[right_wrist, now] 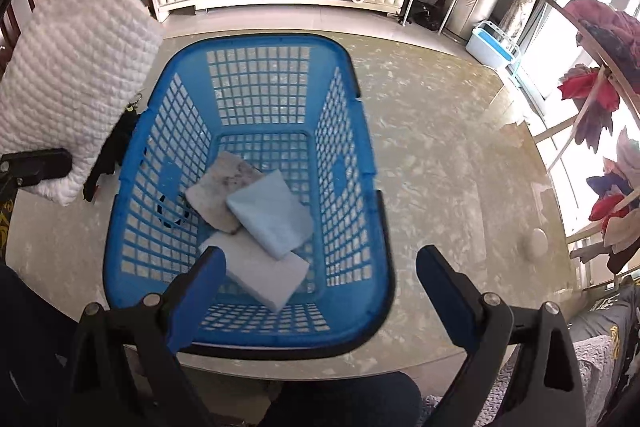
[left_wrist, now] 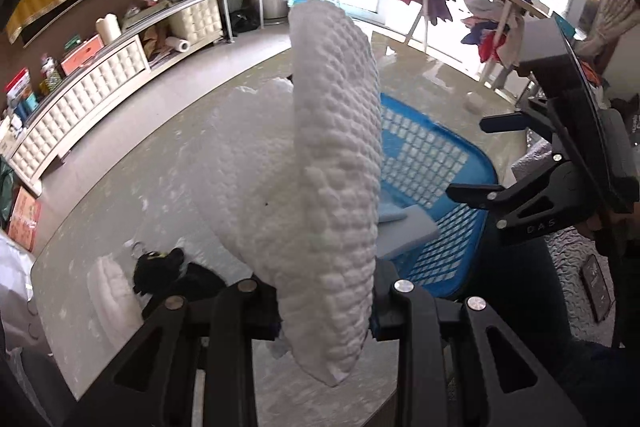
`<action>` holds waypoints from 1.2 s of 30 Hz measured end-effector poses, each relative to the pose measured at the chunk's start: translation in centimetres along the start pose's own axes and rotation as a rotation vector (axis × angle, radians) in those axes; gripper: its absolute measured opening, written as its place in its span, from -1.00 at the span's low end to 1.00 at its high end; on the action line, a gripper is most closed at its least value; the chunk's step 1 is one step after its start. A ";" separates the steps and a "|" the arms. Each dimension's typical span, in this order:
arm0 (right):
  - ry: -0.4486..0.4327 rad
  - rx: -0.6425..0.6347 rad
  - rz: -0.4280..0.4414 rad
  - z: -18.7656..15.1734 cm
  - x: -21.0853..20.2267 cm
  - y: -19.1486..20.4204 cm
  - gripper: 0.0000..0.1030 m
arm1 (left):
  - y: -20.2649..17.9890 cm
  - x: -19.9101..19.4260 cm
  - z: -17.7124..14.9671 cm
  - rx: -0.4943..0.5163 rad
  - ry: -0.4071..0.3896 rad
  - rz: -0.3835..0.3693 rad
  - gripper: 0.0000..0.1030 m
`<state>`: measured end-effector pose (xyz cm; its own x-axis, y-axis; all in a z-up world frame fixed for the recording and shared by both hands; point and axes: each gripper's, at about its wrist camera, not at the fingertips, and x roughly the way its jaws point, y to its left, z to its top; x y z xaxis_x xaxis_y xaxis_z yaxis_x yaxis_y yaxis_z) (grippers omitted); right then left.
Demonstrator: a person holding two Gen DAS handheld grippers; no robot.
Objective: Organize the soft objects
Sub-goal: 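Grasp the white quilted pad with the left tool and lift it toward the basket, then lower the white quilted pad into the blue basket and open the left tool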
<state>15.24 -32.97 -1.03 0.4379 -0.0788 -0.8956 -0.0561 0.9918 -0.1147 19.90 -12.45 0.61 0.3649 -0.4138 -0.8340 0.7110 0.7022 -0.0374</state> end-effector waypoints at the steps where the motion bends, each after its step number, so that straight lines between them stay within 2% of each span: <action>1: 0.000 0.001 0.004 0.0 0.0 -0.2 0.87 | -0.3 0.3 0.3 0.003 0.003 -0.004 -0.47; 11: 0.016 0.020 0.041 -0.3 1.8 -1.9 0.86 | -2.0 4.0 2.5 0.028 0.061 -0.051 -0.47; 15: 0.031 0.036 0.062 -0.2 2.8 -2.3 0.87 | -2.1 6.0 3.1 0.049 0.089 -0.039 -0.46; 24: 0.072 0.039 0.088 -0.8 4.8 -2.1 0.86 | -1.8 10.1 4.1 0.091 0.140 -0.062 -0.47; 28: 0.080 0.040 0.095 -0.6 5.3 -1.9 0.86 | -1.6 11.6 4.0 0.105 0.174 -0.055 -0.46; 30: 0.082 0.041 0.100 -0.5 5.5 -1.8 0.87 | -1.7 11.9 3.9 0.144 0.165 -0.016 -0.46; 36: 0.090 0.042 0.116 -0.1 6.1 -1.6 0.87 | -1.4 12.5 4.2 0.188 0.164 0.025 -0.46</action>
<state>17.93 -35.07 -6.31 0.3488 0.0295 -0.9367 -0.0635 0.9979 0.0078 25.95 -21.05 -7.43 0.2922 -0.2879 -0.9120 0.8082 0.5842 0.0746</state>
